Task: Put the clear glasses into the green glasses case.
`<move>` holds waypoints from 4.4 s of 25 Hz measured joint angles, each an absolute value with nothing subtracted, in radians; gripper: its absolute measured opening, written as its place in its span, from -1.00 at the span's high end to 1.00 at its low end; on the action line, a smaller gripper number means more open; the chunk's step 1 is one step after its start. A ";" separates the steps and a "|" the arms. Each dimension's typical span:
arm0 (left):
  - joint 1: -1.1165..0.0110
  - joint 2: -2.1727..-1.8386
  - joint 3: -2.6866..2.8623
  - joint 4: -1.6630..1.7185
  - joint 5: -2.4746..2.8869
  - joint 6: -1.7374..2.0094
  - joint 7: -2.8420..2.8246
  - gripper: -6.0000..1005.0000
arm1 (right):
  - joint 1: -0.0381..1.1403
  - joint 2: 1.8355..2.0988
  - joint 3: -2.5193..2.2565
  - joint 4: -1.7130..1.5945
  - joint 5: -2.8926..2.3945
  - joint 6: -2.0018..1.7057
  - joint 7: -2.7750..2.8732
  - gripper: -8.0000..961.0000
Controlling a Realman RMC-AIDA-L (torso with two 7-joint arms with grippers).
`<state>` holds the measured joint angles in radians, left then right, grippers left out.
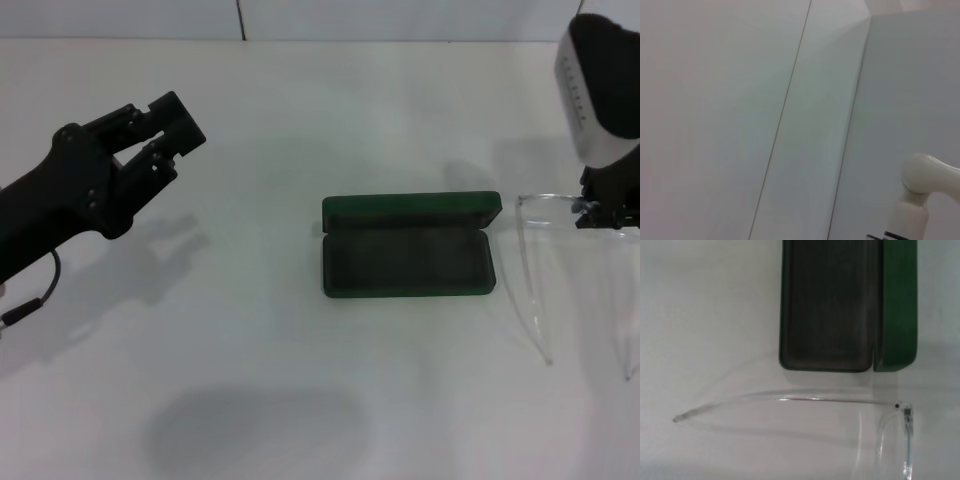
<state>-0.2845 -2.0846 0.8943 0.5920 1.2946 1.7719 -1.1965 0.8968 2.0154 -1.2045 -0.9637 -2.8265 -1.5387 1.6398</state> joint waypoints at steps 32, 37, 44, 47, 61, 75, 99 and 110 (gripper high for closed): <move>-0.450 -2.083 0.958 0.662 1.273 1.936 -1.401 0.53 | 0.586 2.020 -1.008 -1.235 -1.779 -1.628 1.484 0.75; -0.460 -2.086 1.010 0.662 1.268 1.936 -1.394 0.56 | 0.630 2.020 -1.065 -1.071 -1.679 -1.625 1.384 0.75; -0.466 -2.089 1.049 0.660 1.244 1.936 -1.393 0.74 | 0.681 2.023 -1.139 -0.949 -1.629 -1.621 1.312 0.75; -0.466 -2.089 1.053 0.659 1.242 1.936 -1.393 0.77 | 0.697 2.023 -1.151 -0.918 -1.616 -1.619 1.296 0.75; -0.469 -2.087 1.051 0.602 1.242 1.928 -1.328 0.80 | 0.716 2.022 -1.154 -0.907 -1.593 -1.619 1.268 0.75; -0.479 -2.088 1.055 0.577 1.249 1.853 -1.297 0.79 | 0.716 2.022 -1.152 -0.905 -1.567 -1.619 1.246 0.75; -0.482 -2.089 1.057 0.561 1.242 1.856 -1.290 0.78 | 0.740 2.022 -1.151 -0.826 -1.526 -1.580 1.185 0.75; -0.480 -2.089 1.055 0.553 1.242 1.852 -1.287 0.78 | 0.768 2.023 -1.180 -0.787 -1.488 -1.589 1.161 0.75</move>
